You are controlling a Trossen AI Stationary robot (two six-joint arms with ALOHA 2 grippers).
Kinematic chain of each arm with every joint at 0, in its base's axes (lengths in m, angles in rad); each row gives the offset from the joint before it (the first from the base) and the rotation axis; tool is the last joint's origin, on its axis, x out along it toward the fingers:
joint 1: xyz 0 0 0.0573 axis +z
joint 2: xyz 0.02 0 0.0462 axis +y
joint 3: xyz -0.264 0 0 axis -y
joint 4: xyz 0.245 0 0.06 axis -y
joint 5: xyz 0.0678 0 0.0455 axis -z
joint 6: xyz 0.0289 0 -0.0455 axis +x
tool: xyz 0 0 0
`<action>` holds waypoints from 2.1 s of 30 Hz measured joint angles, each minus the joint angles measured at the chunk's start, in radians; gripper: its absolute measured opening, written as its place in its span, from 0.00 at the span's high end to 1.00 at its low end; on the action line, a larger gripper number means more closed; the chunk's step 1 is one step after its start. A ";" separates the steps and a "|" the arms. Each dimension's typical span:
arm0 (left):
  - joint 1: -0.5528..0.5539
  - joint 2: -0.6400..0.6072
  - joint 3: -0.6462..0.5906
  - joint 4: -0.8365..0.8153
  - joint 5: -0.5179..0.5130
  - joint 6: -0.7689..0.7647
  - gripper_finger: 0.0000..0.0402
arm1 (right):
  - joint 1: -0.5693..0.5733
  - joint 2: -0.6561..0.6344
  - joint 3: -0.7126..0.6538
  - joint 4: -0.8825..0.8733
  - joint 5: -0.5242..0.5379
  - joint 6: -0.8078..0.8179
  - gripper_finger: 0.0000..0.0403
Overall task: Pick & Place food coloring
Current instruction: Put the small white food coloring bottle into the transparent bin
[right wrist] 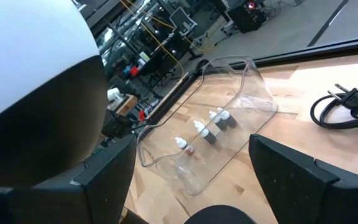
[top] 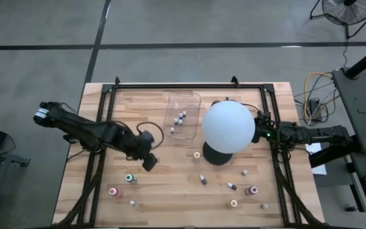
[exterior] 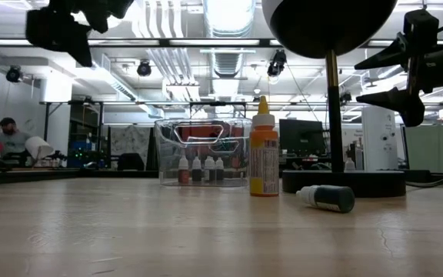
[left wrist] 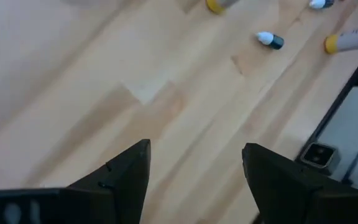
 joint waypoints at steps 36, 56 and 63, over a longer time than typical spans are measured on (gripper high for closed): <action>-0.450 0.550 0.315 -0.188 0.160 -0.331 0.44 | 0.000 0.000 0.000 0.000 0.000 0.000 0.25; -0.490 0.573 0.189 -0.122 0.161 -0.080 0.44 | 0.000 0.001 0.000 0.000 0.000 0.000 0.25; -0.491 0.573 0.168 -0.053 0.176 -0.103 0.44 | 0.000 0.001 0.000 0.000 0.000 0.000 0.25</action>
